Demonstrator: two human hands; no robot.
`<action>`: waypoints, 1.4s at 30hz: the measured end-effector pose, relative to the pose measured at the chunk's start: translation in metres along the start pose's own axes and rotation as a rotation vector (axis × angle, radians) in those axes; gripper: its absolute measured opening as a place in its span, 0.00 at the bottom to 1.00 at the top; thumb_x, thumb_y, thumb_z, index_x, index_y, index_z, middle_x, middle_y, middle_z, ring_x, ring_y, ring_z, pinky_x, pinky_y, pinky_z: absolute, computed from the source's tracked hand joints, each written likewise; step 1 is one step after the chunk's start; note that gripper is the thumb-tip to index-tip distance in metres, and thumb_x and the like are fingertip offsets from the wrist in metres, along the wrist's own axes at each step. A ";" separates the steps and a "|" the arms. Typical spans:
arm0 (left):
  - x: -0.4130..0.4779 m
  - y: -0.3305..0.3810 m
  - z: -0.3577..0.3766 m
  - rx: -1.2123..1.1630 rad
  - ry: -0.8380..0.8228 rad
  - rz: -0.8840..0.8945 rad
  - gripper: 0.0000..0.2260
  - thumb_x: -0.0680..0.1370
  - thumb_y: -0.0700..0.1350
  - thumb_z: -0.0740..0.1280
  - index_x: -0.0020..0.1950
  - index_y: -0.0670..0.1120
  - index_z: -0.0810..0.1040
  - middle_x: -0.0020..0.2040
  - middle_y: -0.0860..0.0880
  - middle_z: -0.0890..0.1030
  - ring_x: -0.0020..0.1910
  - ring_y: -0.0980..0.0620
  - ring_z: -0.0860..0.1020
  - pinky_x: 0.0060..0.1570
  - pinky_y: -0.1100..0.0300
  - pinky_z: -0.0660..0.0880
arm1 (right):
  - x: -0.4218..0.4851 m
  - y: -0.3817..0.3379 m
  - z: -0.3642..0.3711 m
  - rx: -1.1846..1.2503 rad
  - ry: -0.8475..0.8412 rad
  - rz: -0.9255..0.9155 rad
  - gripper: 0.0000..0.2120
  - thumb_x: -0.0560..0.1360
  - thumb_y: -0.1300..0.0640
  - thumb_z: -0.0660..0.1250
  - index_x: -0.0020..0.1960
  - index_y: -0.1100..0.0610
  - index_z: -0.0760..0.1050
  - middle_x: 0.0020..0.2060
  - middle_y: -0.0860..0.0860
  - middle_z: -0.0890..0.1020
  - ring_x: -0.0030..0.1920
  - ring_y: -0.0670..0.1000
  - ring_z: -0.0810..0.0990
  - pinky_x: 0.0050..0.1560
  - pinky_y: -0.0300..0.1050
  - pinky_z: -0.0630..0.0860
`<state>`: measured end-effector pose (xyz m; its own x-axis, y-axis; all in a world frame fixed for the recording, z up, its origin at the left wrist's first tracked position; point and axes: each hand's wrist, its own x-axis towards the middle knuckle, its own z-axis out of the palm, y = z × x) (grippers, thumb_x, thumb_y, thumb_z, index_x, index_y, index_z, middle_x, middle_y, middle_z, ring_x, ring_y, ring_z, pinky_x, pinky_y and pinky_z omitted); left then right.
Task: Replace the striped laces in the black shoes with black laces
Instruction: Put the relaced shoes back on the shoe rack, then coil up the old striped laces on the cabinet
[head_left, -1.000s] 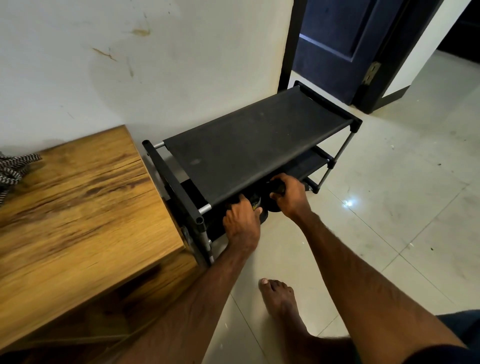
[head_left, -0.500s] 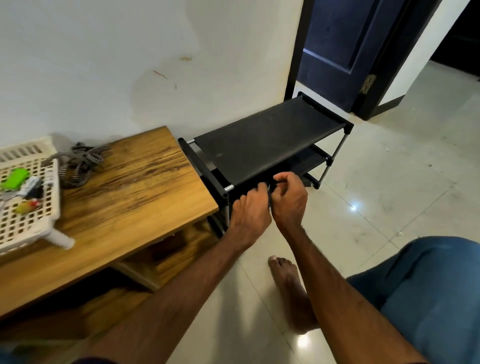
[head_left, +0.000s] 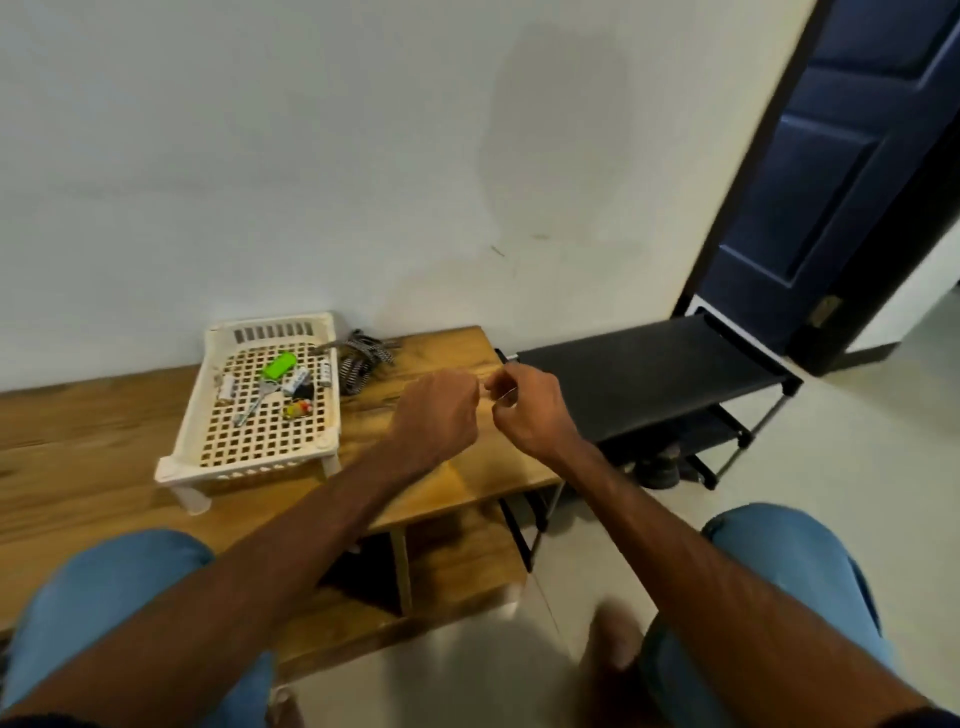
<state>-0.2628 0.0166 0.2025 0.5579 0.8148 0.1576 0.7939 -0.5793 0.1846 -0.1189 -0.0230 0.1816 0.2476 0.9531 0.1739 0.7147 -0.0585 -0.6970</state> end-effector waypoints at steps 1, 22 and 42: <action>0.002 -0.019 -0.001 0.004 -0.011 -0.046 0.07 0.78 0.43 0.66 0.53 0.47 0.82 0.48 0.46 0.83 0.49 0.44 0.82 0.45 0.51 0.80 | 0.013 -0.008 0.011 -0.020 -0.055 -0.009 0.14 0.72 0.69 0.69 0.56 0.59 0.81 0.49 0.51 0.84 0.49 0.49 0.83 0.55 0.48 0.82; 0.052 -0.113 -0.007 0.131 0.003 -0.371 0.13 0.75 0.41 0.72 0.59 0.44 0.80 0.59 0.41 0.79 0.68 0.39 0.68 0.62 0.48 0.73 | 0.152 -0.007 0.101 -0.231 -0.320 -0.171 0.08 0.76 0.60 0.74 0.55 0.56 0.85 0.42 0.52 0.83 0.39 0.49 0.78 0.42 0.42 0.70; 0.092 -0.101 -0.043 -0.550 0.044 -0.075 0.08 0.83 0.45 0.66 0.51 0.46 0.84 0.39 0.54 0.87 0.44 0.58 0.84 0.50 0.61 0.76 | 0.132 -0.032 -0.010 0.090 -0.328 -0.186 0.13 0.83 0.52 0.65 0.54 0.57 0.86 0.50 0.56 0.87 0.54 0.55 0.84 0.56 0.52 0.79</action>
<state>-0.3021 0.1487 0.2403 0.4847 0.8595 0.1622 0.5812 -0.4551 0.6746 -0.1025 0.1018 0.2333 -0.1134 0.9902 0.0817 0.6640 0.1367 -0.7351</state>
